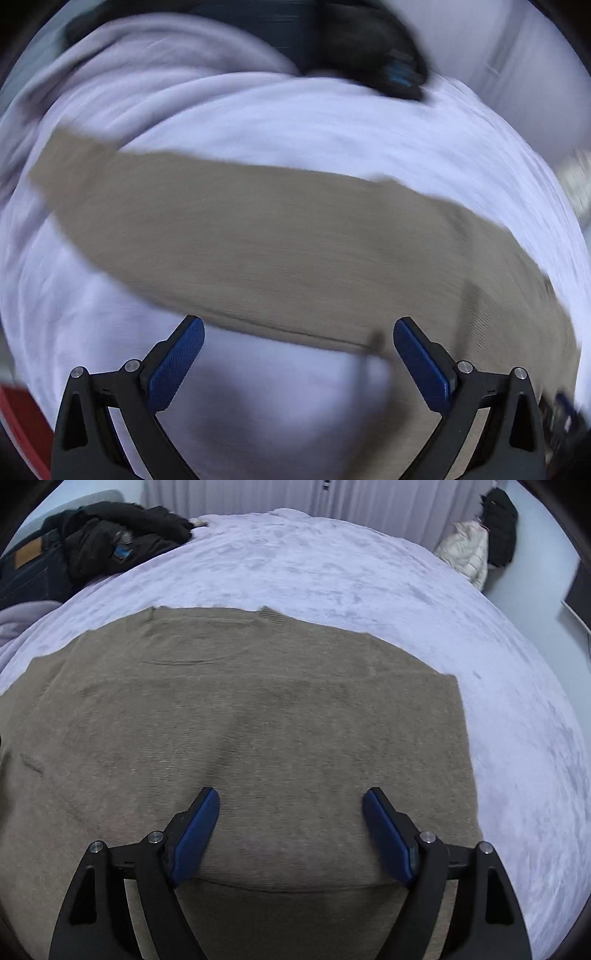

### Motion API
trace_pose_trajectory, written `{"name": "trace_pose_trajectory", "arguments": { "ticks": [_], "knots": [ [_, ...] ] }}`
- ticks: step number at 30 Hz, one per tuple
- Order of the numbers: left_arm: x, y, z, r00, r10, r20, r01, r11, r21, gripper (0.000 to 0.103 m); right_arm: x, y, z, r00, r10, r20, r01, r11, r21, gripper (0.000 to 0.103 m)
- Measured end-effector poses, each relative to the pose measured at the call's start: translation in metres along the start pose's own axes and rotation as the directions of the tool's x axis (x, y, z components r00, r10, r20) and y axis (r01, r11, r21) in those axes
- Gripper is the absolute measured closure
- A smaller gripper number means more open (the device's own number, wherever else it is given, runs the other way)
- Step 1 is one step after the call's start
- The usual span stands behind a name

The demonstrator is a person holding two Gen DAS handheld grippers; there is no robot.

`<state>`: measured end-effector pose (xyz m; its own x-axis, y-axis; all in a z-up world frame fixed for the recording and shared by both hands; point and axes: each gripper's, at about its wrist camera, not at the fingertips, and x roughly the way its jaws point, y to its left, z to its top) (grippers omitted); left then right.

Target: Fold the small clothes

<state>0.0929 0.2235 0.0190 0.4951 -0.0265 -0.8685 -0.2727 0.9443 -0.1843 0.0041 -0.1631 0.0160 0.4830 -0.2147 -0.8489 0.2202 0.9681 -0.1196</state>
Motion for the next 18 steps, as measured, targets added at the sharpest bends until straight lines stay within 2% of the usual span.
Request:
{"name": "trace_pose_trajectory", "arguments": {
  "ticks": [2, 3, 5, 6, 8, 12, 14, 16, 18],
  "knots": [
    [0.006, 0.059, 0.014, 1.000, 0.019, -0.003, -0.019, 0.987, -0.161, 0.000, -0.005, 0.023, 0.003, 0.993, 0.115, 0.016, -0.113, 0.990, -0.087, 0.019],
    [0.008, 0.089, 0.021, 1.000, 0.001, 0.003, 0.000, 0.971, -0.238, 0.000, -0.010, 0.031, 0.002, 0.988, 0.149, 0.036, -0.145, 0.985, -0.098, 0.019],
    [0.011, 0.139, 0.035, 0.998, -0.053, 0.036, 0.062, 0.934, -0.352, 0.000, -0.009, 0.044, -0.002, 0.992, 0.115, 0.054, -0.110, 0.989, -0.099, 0.018],
    [0.010, 0.159, 0.044, 0.997, -0.055, 0.053, 0.072, 0.919, -0.387, 0.000, -0.004, 0.049, -0.005, 0.994, 0.096, 0.047, -0.091, 0.990, -0.105, 0.017],
    [0.011, 0.183, 0.060, 0.994, -0.068, 0.087, 0.098, 0.904, -0.416, 0.000, 0.005, 0.055, -0.008, 0.997, 0.065, 0.044, -0.060, 0.992, -0.113, 0.016],
    [0.031, 0.206, 0.086, 0.988, -0.128, 0.087, 0.154, 0.888, -0.434, 0.000, -0.006, 0.044, -0.009, 0.996, 0.076, 0.055, -0.072, 0.996, -0.058, 0.015],
    [0.031, 0.215, 0.094, 0.983, -0.145, 0.111, 0.179, 0.888, -0.423, 0.000, -0.011, 0.032, -0.003, 0.995, 0.041, 0.089, -0.042, 0.999, 0.014, 0.015],
    [0.032, 0.209, 0.102, 0.977, -0.169, 0.129, 0.206, 0.901, -0.383, 0.002, -0.014, 0.016, 0.004, 0.994, 0.017, 0.107, -0.027, 0.995, 0.091, 0.015],
    [0.035, 0.201, 0.108, 0.975, -0.181, 0.130, 0.215, 0.917, -0.335, 0.043, -0.013, 0.004, 0.011, 0.995, 0.003, 0.097, -0.018, 0.988, 0.153, 0.015]
  ]
}}
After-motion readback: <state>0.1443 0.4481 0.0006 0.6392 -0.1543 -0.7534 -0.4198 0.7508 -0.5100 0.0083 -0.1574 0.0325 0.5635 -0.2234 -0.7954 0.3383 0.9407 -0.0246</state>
